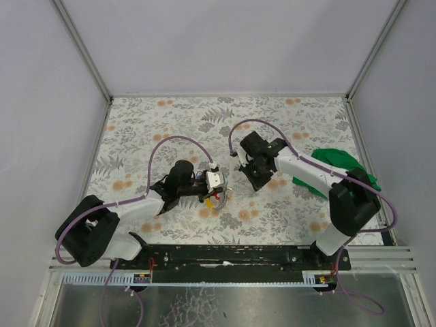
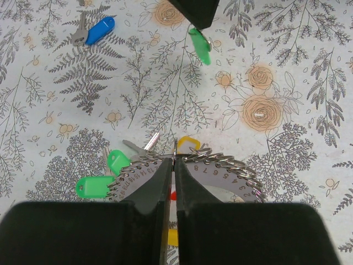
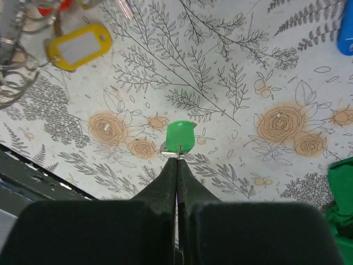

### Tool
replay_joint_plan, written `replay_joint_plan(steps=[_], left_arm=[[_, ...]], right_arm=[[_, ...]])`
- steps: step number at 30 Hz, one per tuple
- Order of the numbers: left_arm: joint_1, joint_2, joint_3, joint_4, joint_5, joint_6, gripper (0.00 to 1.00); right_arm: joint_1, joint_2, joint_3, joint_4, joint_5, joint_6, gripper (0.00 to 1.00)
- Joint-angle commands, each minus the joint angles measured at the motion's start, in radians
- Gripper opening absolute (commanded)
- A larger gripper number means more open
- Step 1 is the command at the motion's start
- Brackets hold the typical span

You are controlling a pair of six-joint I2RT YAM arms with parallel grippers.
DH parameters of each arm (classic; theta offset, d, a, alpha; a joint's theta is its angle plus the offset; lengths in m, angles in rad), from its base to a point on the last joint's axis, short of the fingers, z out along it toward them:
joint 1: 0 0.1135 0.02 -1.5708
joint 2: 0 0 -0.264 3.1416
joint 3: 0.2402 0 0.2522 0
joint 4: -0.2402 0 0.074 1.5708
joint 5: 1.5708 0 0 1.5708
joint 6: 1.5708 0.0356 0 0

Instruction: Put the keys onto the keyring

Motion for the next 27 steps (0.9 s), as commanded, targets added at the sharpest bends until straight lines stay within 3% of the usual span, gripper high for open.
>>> replay_joint_plan(steps=[1,16,21,27], left_arm=[[0.004,-0.018,0.021,0.056,0.024,-0.002,0.00],[0.004,-0.017,0.022,0.055,0.017,0.000,0.00],[0.004,-0.018,0.022,0.055,0.014,0.000,0.00],[0.004,-0.018,0.021,0.058,0.018,-0.002,0.00]], right_arm=[[0.007,0.106,0.080,-0.121,0.018,-0.050,0.01],[0.007,0.461,0.376,-0.117,-0.006,-0.104,0.10],[0.007,0.446,0.356,-0.072,-0.006,-0.096,0.20],[0.007,0.280,0.212,0.075,-0.033,-0.074,0.33]])
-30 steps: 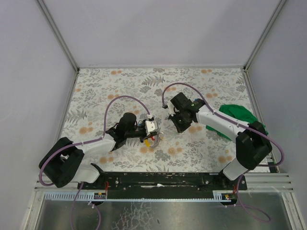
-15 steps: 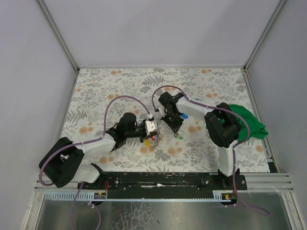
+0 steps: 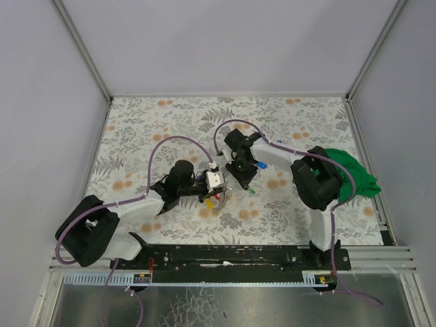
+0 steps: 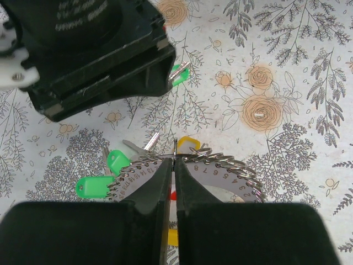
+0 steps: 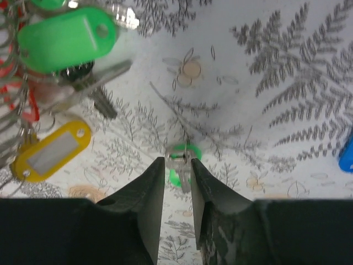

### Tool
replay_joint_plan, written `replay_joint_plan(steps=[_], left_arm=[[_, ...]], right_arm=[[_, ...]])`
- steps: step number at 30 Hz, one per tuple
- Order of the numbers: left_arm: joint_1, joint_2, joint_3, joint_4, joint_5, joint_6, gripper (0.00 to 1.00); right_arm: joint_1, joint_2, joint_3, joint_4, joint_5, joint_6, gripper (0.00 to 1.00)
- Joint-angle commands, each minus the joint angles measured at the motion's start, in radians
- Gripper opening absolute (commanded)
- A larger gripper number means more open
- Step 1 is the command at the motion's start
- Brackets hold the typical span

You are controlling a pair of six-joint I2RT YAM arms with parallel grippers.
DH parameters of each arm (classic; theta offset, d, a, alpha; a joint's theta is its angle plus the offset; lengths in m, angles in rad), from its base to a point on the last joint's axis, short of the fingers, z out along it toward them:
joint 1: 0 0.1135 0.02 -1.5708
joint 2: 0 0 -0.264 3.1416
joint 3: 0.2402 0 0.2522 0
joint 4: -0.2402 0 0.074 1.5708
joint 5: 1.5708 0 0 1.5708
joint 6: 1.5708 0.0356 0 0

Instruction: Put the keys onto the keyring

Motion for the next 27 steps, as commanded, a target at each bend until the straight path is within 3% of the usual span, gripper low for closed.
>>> replay_joint_plan(steps=[1,8,16,27], left_arm=[[0.004,-0.017,0.020,0.059,0.016,-0.002,0.00],[0.004,-0.021,0.015,0.071,0.015,-0.008,0.00],[0.004,-0.017,0.012,0.081,0.015,-0.012,0.00],[0.004,-0.025,0.009,0.085,0.012,-0.011,0.00]], right_arm=[[0.007,-0.194,-0.112,0.136,-0.029,0.022,0.35],[0.007,-0.425,-0.416,0.479,-0.044,0.067,0.38],[0.007,-0.631,-0.810,1.056,-0.049,0.081,0.38],[0.007,-0.646,-1.148,1.677,0.024,0.102,0.33]])
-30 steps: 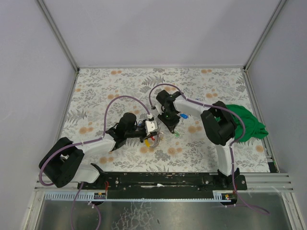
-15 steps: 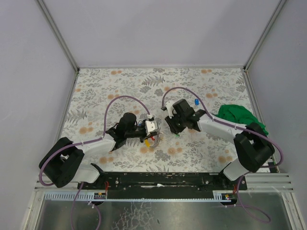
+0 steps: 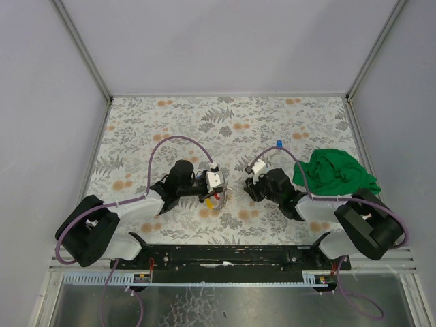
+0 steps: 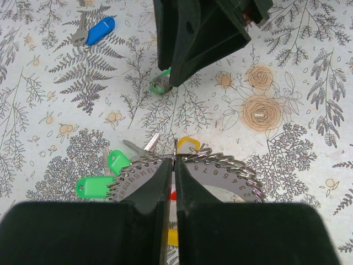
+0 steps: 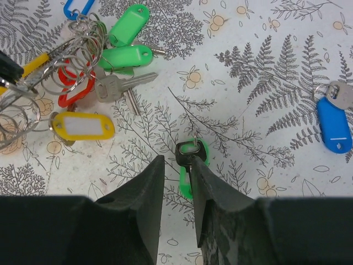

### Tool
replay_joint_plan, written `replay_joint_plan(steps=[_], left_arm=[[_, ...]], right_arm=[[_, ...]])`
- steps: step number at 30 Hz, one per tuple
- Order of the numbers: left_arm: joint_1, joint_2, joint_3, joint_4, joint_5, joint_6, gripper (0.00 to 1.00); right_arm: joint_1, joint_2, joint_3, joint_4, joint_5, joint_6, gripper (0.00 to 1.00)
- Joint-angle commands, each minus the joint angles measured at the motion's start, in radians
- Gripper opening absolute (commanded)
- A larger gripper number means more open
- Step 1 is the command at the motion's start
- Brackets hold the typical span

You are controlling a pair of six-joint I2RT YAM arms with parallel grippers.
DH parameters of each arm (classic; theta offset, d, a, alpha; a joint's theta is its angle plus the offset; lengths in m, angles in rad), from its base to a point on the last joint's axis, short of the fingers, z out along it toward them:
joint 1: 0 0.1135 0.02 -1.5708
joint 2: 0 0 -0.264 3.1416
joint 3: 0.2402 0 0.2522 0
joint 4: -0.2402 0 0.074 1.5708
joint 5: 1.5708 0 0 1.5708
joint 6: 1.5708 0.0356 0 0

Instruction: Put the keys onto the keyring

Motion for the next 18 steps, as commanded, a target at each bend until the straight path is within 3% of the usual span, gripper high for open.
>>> replay_joint_plan(steps=[1,8,18], left_arm=[[0.004,-0.023,0.009,0.084,0.011,-0.010,0.00],[0.004,-0.028,0.009,0.083,0.010,-0.010,0.00],[0.004,-0.028,0.011,0.080,0.010,-0.009,0.00]], right_arm=[[0.007,-0.002,-0.097,0.390,0.055,0.023,0.32],[0.007,0.067,-0.135,0.527,0.049,0.032,0.29],[0.007,0.181,-0.118,0.580,0.062,0.040,0.24]])
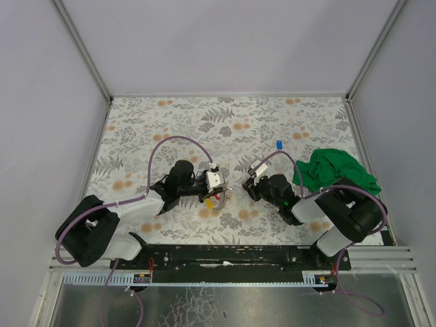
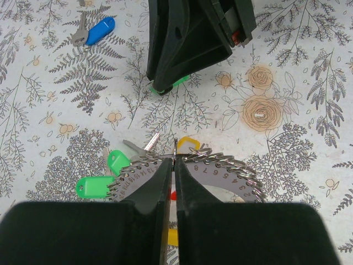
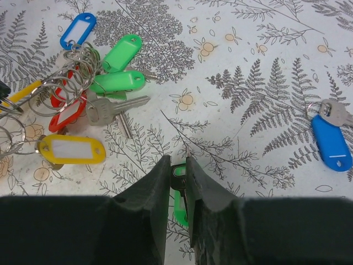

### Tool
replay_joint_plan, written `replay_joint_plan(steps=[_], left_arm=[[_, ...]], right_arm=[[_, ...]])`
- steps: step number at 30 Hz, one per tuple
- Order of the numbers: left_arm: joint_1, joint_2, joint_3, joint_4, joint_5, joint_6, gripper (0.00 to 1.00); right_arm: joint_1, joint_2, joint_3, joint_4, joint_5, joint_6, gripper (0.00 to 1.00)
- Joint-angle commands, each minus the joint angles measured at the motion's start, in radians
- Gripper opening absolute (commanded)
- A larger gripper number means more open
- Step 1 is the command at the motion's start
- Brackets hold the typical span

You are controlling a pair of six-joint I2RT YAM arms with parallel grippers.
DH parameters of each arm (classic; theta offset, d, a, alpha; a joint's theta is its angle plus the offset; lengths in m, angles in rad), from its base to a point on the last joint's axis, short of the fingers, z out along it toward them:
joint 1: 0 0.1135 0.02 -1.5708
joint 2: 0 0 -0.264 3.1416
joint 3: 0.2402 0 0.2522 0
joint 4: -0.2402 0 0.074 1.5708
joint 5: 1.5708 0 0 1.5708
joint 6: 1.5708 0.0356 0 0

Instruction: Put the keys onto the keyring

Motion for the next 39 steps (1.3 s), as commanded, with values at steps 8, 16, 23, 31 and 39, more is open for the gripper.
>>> replay_joint_plan(steps=[8,16,23,31,39], left_arm=[[0.004,-0.027,0.014,0.075,0.014,-0.007,0.00],[0.004,-0.031,0.013,0.073,0.017,-0.008,0.00],[0.004,-0.035,0.011,0.072,0.018,-0.008,0.00],[0.004,-0.036,0.011,0.073,0.018,-0.009,0.00],[0.004,-0.037,0.010,0.073,0.018,-0.009,0.00]], right_arm=[[0.007,0.056,0.025,0.094,0.048,0.011,0.19],[0.007,0.073,0.033,0.092,0.051,0.010,0.16],[0.007,0.078,0.047,0.078,0.042,0.001,0.20],[0.007,0.072,0.049,0.090,0.048,-0.016,0.24],[0.007,0.083,0.061,0.077,0.023,-0.025,0.27]])
